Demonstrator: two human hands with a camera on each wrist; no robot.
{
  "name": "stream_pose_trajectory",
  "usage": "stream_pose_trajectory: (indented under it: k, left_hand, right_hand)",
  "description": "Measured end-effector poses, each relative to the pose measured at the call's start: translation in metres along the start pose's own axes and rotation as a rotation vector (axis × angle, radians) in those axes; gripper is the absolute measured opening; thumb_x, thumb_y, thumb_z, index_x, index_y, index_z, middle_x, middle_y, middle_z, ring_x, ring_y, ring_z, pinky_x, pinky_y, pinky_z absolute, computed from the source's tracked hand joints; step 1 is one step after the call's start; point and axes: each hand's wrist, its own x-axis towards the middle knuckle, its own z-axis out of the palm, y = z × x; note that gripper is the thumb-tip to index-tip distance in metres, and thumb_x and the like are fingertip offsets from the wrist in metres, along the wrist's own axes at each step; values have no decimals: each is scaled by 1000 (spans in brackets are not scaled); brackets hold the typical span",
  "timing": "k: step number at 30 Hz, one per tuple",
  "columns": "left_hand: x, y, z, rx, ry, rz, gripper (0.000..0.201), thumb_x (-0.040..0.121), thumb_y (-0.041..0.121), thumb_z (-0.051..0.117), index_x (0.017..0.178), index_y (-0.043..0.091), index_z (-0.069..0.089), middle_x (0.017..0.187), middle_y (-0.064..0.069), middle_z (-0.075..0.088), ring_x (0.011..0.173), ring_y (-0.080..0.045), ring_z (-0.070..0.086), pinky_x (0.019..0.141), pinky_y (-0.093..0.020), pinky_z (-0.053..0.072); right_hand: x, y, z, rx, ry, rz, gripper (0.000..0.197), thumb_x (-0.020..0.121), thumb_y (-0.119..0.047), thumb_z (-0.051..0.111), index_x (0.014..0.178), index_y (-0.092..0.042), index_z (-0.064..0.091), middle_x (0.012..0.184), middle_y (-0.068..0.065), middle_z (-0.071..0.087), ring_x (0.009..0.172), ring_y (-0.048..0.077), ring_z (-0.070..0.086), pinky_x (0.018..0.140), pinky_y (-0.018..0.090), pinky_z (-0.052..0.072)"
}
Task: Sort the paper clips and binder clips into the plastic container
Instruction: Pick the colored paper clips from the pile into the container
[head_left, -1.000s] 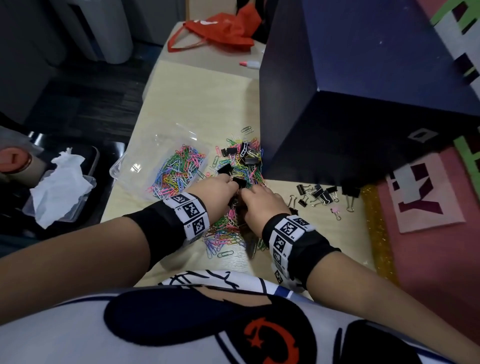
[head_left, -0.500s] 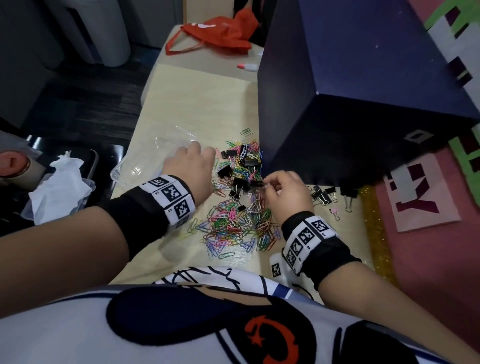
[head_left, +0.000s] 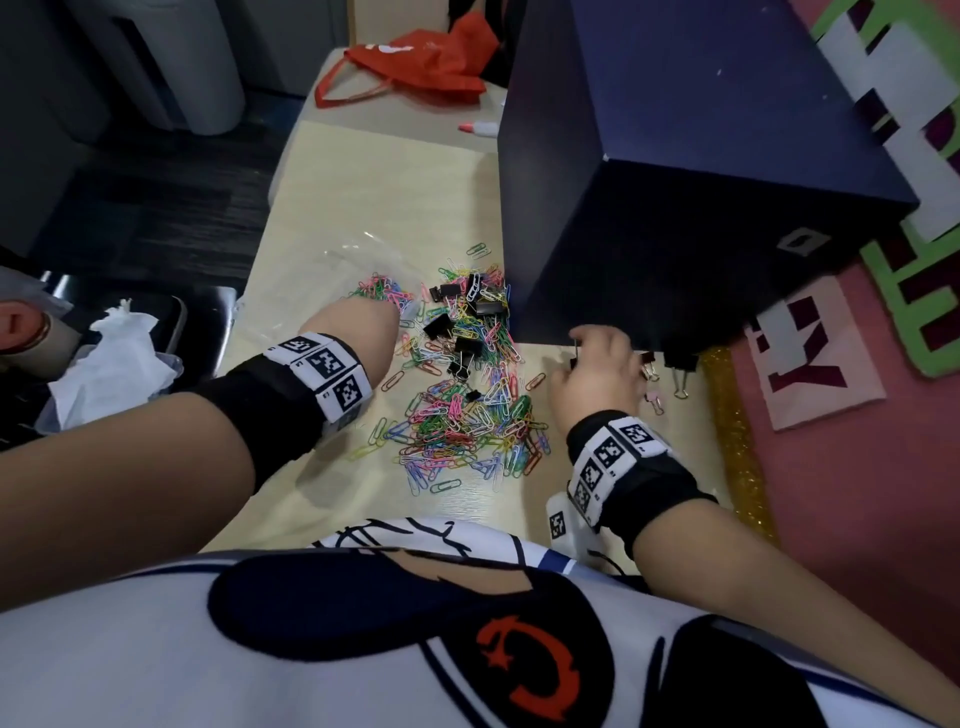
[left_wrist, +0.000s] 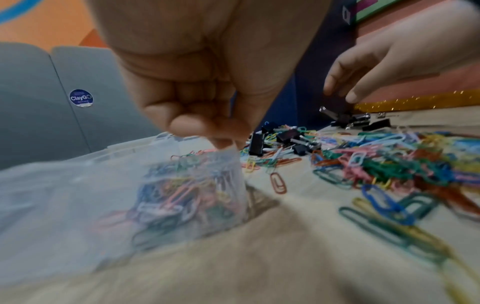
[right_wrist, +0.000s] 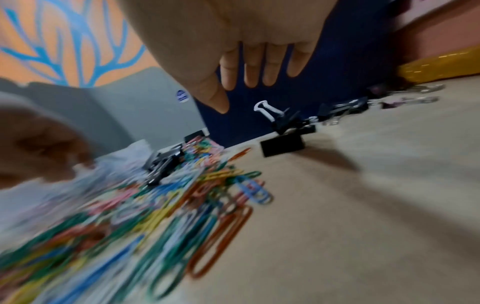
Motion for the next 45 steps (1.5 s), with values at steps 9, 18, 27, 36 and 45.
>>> stream_pose_trajectory:
  k: [9, 18, 27, 36, 45]
  left_hand:
    - [-2, -5, -9, -59, 72, 22, 20, 93, 23, 54, 106, 10, 60, 97, -12, 64, 81, -28, 57, 67, -33, 43]
    - [1, -5, 6, -176, 169, 218, 46, 89, 10, 54, 132, 24, 50, 140, -1, 44, 119, -29, 49, 93, -43, 48]
    - [15, -11, -7, -187, 152, 209, 22, 92, 17, 53, 112, 17, 63, 113, -6, 58, 101, -26, 58, 83, -33, 45]
    - [7, -27, -11, -419, 255, -34, 25, 87, 18, 53, 110, 19, 62, 108, -11, 57, 95, -32, 58, 83, -39, 50]
    - [-11, 17, -9, -260, 160, 257, 27, 88, 15, 51, 113, 17, 61, 110, -7, 55, 105, -28, 55, 88, -36, 47]
  right_hand:
    - [-15, -40, 24, -252, -468, -463, 36, 94, -39, 49, 126, -24, 53, 128, 1, 51, 121, 23, 43, 101, 42, 34]
    - [-5, -43, 28, -298, -506, -481, 30, 94, -32, 48, 122, -21, 53, 125, 2, 54, 120, 23, 45, 99, 40, 31]
    - [6, -52, 23, -146, -501, -382, 50, 86, -5, 52, 130, -24, 37, 116, 0, 60, 108, 24, 56, 93, 39, 37]
    - [19, -65, 16, -298, -646, -431, 77, 83, 3, 43, 144, -38, 23, 132, 11, 44, 108, 38, 54, 91, 41, 43]
    - [13, -51, 24, -211, -539, -393, 35, 86, -4, 47, 116, -22, 46, 117, 6, 48, 99, 34, 55, 79, 36, 41]
